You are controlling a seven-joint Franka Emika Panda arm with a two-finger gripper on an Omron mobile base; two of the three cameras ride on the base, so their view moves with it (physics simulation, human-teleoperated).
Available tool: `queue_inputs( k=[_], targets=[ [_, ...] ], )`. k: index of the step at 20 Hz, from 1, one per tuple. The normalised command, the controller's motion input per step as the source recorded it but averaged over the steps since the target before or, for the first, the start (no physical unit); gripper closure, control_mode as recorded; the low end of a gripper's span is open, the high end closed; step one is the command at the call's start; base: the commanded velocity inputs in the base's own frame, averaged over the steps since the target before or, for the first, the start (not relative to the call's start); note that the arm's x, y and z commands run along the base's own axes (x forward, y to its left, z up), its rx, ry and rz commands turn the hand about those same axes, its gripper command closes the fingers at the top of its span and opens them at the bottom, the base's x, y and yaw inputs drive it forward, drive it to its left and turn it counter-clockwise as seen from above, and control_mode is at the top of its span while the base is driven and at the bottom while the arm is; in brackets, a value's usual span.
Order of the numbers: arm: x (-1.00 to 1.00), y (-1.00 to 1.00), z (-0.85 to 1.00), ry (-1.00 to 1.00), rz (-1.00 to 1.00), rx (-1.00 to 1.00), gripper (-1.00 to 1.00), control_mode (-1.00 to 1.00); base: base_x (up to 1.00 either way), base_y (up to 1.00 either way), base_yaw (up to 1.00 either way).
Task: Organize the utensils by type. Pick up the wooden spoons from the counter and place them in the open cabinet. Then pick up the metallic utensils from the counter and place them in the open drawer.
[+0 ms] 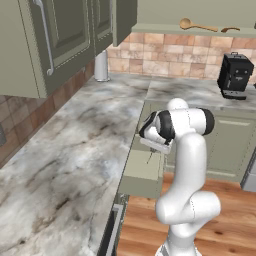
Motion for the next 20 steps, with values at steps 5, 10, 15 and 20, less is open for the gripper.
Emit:
queue_inputs(
  k=[5, 10, 15, 20],
  targets=[
    [0.2, 0.0, -0.33, 0.0, 0.0, 0.0, 1.0, -1.0, 0.0, 0.0, 0.0],
    [0.05, -0.02, -0.41, 0.0, 0.0, 0.0, 1.0, -1.0, 0.0, 0.0, 0.0],
    [-0.02, -0.17, -0.5, 0.0, 0.0, 0.0, 1.0, -1.0, 0.0, 0.0, 0.0],
    [-0.07, -0.26, -0.49, 0.03, 0.0, 0.0, 1.0, -1.0, 0.0, 0.0, 0.0]
  ],
)
